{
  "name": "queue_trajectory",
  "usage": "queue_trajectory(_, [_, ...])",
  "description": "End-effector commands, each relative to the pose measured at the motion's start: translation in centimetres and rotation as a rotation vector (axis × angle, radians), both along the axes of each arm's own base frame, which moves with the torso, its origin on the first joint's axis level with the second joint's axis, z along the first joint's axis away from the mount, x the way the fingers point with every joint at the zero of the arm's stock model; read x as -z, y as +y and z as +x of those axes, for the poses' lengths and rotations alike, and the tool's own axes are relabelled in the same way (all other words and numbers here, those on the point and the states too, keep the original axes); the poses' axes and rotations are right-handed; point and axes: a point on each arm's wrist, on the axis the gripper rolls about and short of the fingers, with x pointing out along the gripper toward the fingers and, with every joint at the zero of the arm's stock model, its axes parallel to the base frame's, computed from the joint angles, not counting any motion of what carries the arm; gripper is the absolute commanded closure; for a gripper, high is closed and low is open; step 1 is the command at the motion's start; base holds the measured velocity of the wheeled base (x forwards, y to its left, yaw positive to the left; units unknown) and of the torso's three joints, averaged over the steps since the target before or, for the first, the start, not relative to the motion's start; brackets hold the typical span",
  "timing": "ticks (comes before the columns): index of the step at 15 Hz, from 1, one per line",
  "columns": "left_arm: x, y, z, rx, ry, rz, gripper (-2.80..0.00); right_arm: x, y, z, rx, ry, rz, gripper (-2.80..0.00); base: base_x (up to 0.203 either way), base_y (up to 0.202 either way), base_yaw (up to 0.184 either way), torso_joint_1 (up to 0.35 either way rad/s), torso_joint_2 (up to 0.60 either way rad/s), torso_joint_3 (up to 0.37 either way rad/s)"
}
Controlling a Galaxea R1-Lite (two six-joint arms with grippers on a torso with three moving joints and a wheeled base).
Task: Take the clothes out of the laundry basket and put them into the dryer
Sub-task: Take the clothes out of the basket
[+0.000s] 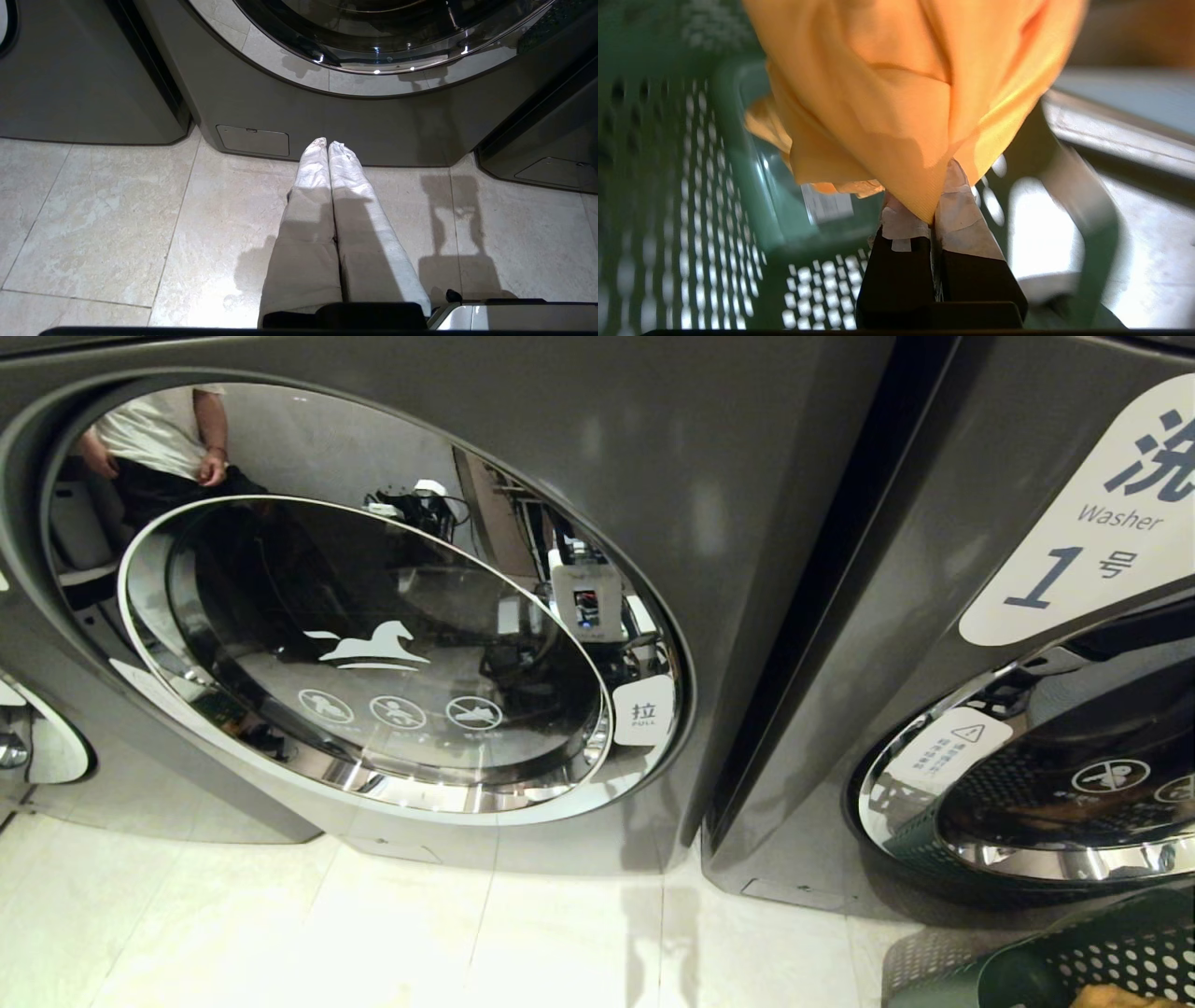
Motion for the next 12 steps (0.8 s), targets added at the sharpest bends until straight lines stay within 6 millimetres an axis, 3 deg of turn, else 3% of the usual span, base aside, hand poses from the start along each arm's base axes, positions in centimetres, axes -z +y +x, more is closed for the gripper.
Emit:
queue_trajectory(1, [0.0,0.0,0.0,-0.001,-0.002,-0.001,0.0,-3.8,2.2,-1.3,-0.003,-0.036,-0.062,0.0,0.0,0.0,0.0,0.0,0.0,0.0])
queue_trajectory(7, [0.0,0.0,0.0,-0.001,-0.002,-0.001,0.0,-10.1,12.1,-7.3,-0.126,-0.044,-0.244,0.0,0.0,0.0,0.0,0.0,0.0,0.0])
queue_trajectory(12, [0.0,0.0,0.0,-0.001,-0.002,-0.001,0.0,-13.5,20.1,-12.2,-0.239,-0.064,-0.656,0.0,0.0,0.0,0.0,0.0,0.0,0.0])
